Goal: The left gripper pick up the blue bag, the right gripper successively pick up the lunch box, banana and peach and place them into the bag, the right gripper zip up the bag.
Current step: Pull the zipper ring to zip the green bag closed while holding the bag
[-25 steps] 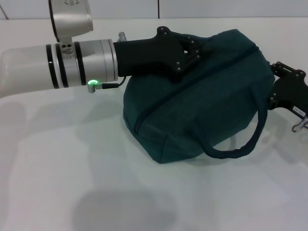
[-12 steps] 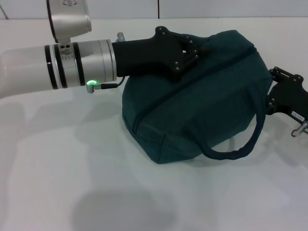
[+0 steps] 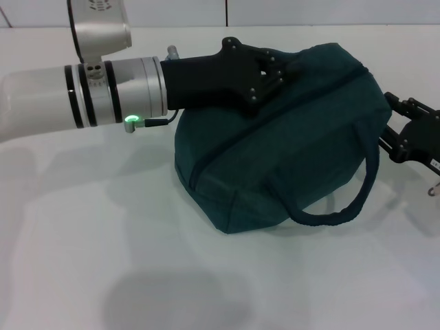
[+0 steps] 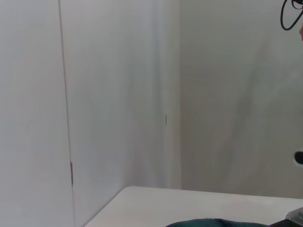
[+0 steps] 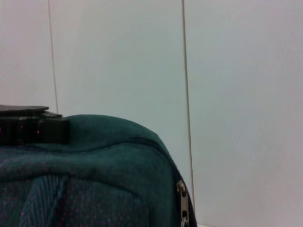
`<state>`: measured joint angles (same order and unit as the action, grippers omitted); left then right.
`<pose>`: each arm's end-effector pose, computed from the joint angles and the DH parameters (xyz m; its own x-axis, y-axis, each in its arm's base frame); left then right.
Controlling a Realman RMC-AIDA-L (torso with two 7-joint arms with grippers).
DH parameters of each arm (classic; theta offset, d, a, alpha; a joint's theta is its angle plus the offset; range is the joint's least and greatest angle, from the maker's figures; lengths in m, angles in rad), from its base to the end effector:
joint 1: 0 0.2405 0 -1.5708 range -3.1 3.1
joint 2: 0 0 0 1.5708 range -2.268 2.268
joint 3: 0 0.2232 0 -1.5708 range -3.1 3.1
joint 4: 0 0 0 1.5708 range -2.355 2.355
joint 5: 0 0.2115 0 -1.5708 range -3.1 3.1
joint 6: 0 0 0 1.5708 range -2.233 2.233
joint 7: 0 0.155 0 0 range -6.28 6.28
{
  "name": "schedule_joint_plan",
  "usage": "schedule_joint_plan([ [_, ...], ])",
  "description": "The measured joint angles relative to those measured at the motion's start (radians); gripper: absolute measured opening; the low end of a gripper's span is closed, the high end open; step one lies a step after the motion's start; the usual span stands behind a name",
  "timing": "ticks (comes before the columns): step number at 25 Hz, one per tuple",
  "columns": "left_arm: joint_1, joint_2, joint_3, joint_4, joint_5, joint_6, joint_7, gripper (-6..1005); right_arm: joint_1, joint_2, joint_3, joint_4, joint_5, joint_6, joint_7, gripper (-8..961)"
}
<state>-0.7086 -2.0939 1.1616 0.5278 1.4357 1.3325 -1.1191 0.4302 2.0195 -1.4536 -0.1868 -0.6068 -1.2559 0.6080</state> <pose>-0.1269 0.3591 -0.0425 0.7830 0.0059 0.6220 0.1743 -0.9620 -0.2103 0.2747 0.3195 -0.0148 0.7065 -0.0497 -0.7060 -0.5754 -0.6210 -0.5321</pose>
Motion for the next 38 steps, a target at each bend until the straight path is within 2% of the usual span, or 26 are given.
schedule_joint_plan([
  [5, 0.002, 0.0, 0.0, -0.001, 0.0, -0.001, 0.001, 90, -0.025, -0.002, 0.001, -0.005, -0.001, 0.0, 0.013, 451],
  [21, 0.012, 0.0, 0.002, -0.022, -0.014, 0.002, 0.025, 98, -0.042, 0.002, -0.013, -0.004, -0.008, -0.037, 0.016, 450],
  [38, 0.014, 0.0, 0.001, -0.023, -0.014, 0.006, 0.027, 105, 0.015, 0.004, -0.007, -0.043, -0.001, 0.001, 0.051, 432],
])
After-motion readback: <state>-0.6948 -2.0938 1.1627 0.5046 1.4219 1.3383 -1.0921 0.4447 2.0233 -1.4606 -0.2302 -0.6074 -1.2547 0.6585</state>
